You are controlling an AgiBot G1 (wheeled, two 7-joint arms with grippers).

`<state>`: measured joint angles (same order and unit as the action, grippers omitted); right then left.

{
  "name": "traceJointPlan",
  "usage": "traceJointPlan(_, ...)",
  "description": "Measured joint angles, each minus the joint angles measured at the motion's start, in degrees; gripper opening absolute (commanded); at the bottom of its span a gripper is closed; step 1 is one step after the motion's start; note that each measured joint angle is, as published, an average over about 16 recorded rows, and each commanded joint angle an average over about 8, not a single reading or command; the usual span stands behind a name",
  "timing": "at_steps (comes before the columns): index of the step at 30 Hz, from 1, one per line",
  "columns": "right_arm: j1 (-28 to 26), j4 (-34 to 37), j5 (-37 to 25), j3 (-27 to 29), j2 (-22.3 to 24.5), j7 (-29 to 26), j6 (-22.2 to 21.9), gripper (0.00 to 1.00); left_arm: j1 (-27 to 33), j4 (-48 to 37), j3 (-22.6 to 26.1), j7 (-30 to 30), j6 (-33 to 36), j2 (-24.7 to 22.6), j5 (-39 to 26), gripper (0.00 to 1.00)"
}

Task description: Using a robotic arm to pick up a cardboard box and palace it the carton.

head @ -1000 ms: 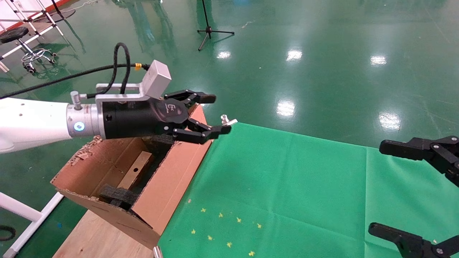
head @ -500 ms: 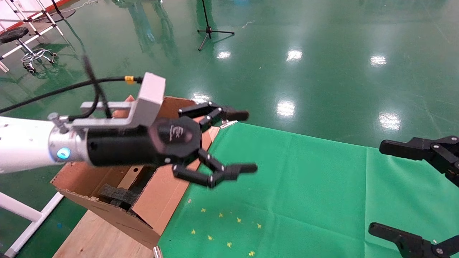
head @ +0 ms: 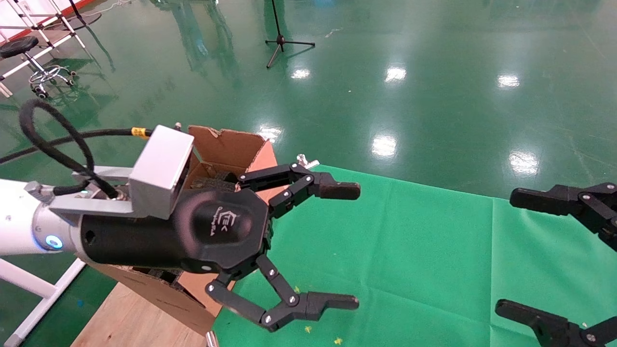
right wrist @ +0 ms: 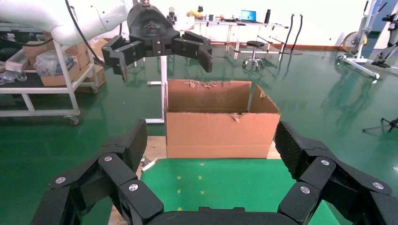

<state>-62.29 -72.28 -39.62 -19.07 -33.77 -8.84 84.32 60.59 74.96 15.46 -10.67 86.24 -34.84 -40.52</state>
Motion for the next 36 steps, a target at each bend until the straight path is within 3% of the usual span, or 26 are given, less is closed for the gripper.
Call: traceJointPlan(36,0.0,0.0,0.0,0.0,0.0,0.0,0.0,1.0,0.97,-1.43,0.56,-0.09,-0.58,-0.17,-1.36,1.0)
